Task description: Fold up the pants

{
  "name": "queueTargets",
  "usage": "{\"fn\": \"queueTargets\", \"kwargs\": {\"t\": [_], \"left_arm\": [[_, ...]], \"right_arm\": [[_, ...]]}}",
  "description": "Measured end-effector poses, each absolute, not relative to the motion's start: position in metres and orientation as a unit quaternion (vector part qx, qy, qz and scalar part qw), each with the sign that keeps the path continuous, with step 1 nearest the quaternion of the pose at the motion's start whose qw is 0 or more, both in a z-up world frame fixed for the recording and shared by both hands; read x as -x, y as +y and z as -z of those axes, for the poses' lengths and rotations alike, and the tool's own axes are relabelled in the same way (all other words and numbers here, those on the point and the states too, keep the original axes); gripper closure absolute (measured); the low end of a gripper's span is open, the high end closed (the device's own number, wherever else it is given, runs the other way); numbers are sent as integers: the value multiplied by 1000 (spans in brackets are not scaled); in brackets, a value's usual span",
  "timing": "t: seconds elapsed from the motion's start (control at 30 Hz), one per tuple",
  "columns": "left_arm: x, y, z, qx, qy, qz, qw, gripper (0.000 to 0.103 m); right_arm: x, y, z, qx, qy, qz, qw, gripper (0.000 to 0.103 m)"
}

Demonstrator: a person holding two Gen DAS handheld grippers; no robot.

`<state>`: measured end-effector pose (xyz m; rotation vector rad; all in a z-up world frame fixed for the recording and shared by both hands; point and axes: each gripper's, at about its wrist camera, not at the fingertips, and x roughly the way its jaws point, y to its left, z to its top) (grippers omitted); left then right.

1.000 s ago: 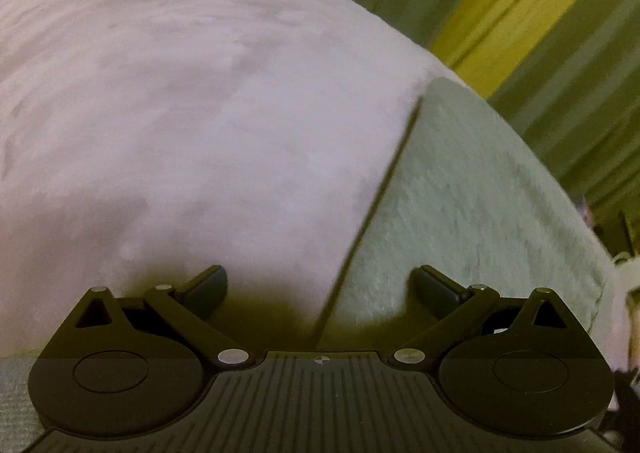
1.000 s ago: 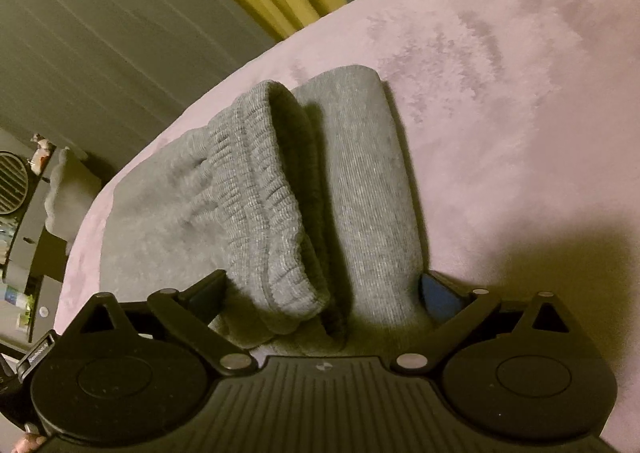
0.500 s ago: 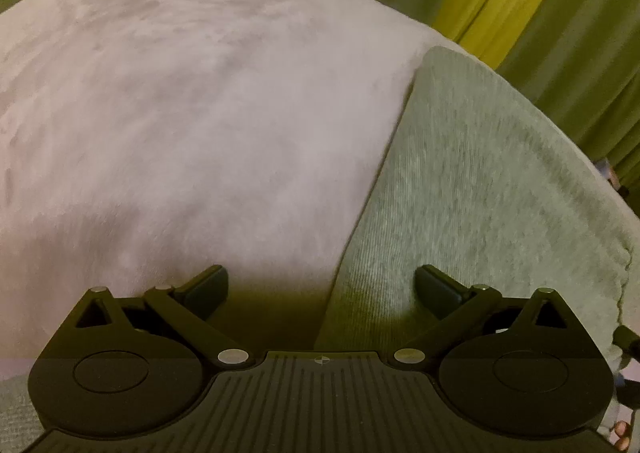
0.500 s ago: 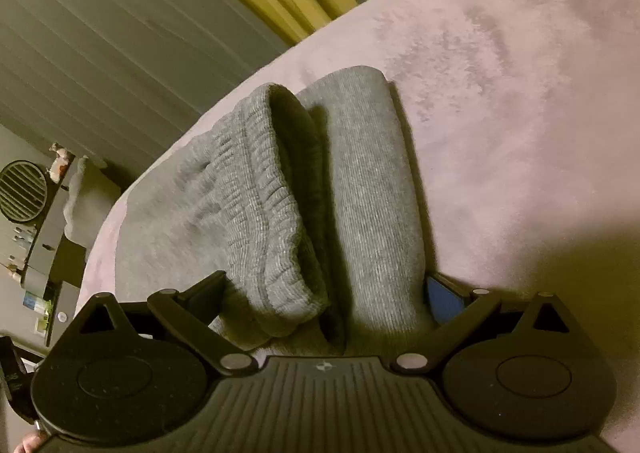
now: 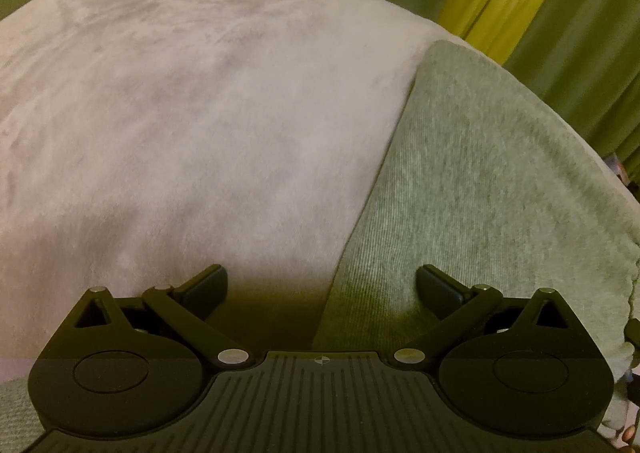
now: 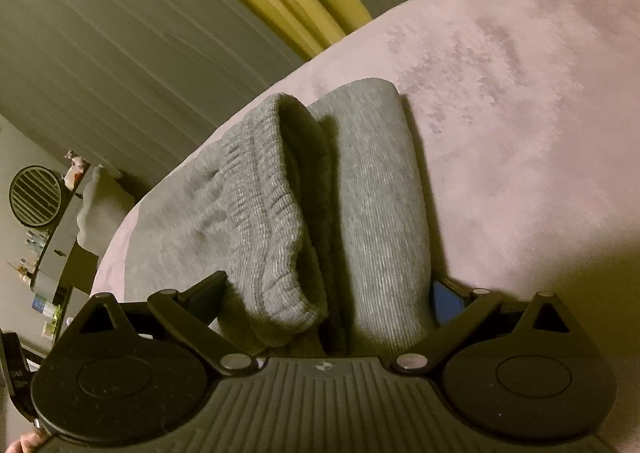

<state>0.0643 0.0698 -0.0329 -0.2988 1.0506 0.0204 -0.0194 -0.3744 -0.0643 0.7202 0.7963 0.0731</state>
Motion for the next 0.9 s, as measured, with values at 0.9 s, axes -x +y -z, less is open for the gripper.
{"fn": "queueTargets", "kwargs": {"t": [0.9], "left_arm": [[-152, 57, 29, 99, 525, 177, 826, 0]], "right_arm": [[18, -377, 65, -349, 382, -43, 855, 4]]}}
